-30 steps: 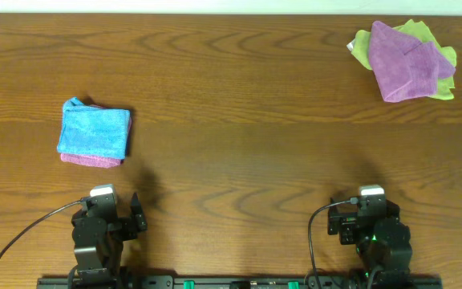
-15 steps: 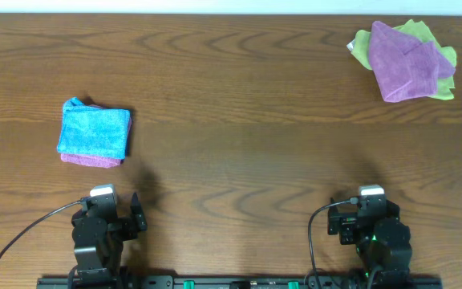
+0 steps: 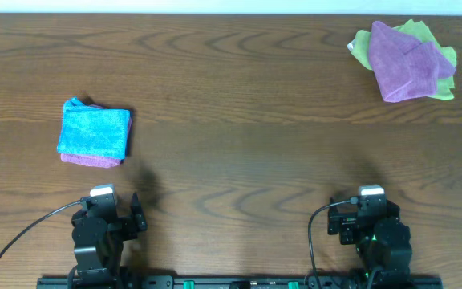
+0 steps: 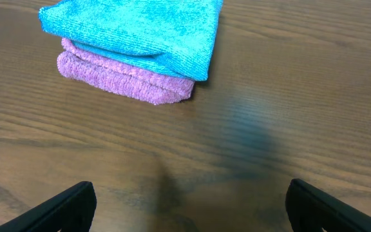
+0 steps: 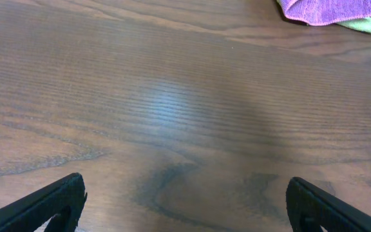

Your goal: Fold the cloth

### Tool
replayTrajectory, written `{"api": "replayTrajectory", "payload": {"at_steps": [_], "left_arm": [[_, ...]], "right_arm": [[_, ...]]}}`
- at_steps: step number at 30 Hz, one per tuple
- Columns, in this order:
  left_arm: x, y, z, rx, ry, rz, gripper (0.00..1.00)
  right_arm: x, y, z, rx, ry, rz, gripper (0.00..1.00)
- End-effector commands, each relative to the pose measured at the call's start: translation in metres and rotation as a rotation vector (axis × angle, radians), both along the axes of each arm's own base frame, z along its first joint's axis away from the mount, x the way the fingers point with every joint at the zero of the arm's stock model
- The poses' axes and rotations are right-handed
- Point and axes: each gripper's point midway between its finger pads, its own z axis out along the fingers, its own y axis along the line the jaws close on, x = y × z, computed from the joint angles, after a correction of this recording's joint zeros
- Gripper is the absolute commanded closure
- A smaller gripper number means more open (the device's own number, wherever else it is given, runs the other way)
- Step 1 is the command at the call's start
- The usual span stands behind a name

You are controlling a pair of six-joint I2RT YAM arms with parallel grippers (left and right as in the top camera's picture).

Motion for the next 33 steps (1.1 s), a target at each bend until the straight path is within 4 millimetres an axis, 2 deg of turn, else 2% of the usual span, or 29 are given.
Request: {"api": "replayTrajectory", "payload": {"at_steps": [1,14,17,21,27,33], "left_arm": [[-0.002,-0.001,-0.005,0.013,0.016,-0.014,0.05],[-0.002,-0.001,-0.005,0.013,0.017,-0.014,0.05],[-0.002,-0.001,-0.005,0.013,0.017,-0.014,0.05],[-0.002,-0.001,-0.005,0.013,0.017,-0.014,0.05],[-0.002,-0.001,-0.005,0.013,0.016,-0.014,0.05],[-0.002,-0.001,-0.005,0.013,0.017,-0.014,0.05]], "right_arm": [[0.0,-0.004,-0.006,0.005,0.009,-0.029,0.01],[0.003,-0.005,-0.001,0.003,-0.005,-0.036,0.01],[0.007,-0.013,0.006,0.027,0.002,-0.105,0.01],[0.016,-0.029,0.025,0.05,0.016,-0.224,0.01],[0.037,-0.053,0.072,0.042,0.012,-0.331,0.01],[0.063,-0.084,0.11,0.054,0.033,-0.451,0.01]]}}
